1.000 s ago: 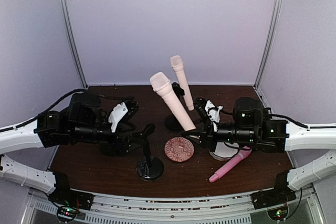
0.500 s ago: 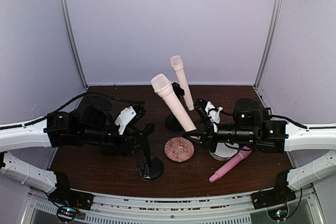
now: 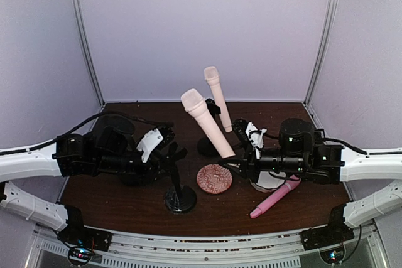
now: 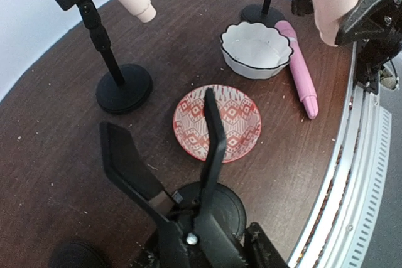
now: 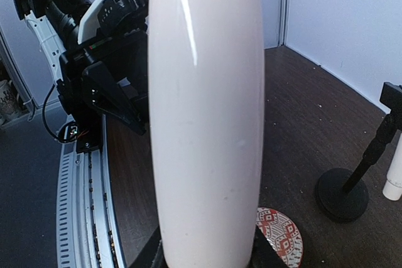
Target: Attach the microphones to the stand
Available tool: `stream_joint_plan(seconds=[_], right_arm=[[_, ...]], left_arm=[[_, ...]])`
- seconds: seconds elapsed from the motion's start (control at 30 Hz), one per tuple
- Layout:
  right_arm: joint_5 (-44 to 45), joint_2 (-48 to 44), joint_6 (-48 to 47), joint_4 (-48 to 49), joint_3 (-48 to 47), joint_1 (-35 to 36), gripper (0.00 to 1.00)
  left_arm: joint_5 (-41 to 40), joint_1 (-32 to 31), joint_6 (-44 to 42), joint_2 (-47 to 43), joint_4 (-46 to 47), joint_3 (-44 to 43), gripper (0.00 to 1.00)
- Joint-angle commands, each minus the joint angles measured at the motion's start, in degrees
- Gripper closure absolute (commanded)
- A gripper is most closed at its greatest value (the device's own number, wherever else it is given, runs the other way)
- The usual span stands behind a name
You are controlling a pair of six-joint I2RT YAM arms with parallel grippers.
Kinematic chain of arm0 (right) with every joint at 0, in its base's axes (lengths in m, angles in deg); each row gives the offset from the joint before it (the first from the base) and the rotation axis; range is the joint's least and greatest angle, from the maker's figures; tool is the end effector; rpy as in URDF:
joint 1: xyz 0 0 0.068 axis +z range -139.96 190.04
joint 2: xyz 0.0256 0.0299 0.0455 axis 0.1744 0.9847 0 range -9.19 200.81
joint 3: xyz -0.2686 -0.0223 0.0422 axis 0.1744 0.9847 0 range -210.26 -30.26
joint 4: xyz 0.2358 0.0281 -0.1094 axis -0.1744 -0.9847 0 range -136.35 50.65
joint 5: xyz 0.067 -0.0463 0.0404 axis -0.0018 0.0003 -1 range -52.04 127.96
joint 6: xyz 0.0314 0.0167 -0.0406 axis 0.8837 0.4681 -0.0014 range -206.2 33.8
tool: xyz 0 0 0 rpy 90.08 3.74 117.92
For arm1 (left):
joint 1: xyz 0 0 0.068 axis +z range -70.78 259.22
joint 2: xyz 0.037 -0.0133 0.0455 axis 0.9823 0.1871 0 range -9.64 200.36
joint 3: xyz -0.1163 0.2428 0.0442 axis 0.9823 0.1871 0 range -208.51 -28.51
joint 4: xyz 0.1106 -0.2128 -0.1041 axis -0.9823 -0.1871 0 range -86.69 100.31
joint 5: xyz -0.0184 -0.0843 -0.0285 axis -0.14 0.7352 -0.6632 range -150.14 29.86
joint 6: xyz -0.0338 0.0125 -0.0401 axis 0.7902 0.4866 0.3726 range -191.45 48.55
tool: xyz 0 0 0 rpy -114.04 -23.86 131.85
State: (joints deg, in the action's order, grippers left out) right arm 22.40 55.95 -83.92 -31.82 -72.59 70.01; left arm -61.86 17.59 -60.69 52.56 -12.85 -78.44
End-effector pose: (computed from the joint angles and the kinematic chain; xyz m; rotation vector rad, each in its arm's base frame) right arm 0.1232 0.2321 0.2848 -1.1128 1.6012 0.9919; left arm 0.1141 -0.2091 0.2901 0.9596 2.0590 -0.6645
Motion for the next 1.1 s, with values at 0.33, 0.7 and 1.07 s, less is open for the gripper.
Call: stream_joint_plan(seconds=[0.33,0.7,1.07], right_arm=[[-11.98,6.76,-2.52,23.72,8.26,-0.39,0.96],[-21.22,15.5,-1.11,34.33,5.39,0.62,0.98],[-22.77,24.96,-1.86,34.36,1.8,1.08,0.99]], left_arm=[[10.75,0.54,-19.92,-11.6,17.45,10.54,1.0],[23.84,2.98,-20.45,-9.51,25.89,13.83,1.0],[30.18,3.79,-20.39,-8.45,29.62,14.85,1.0]])
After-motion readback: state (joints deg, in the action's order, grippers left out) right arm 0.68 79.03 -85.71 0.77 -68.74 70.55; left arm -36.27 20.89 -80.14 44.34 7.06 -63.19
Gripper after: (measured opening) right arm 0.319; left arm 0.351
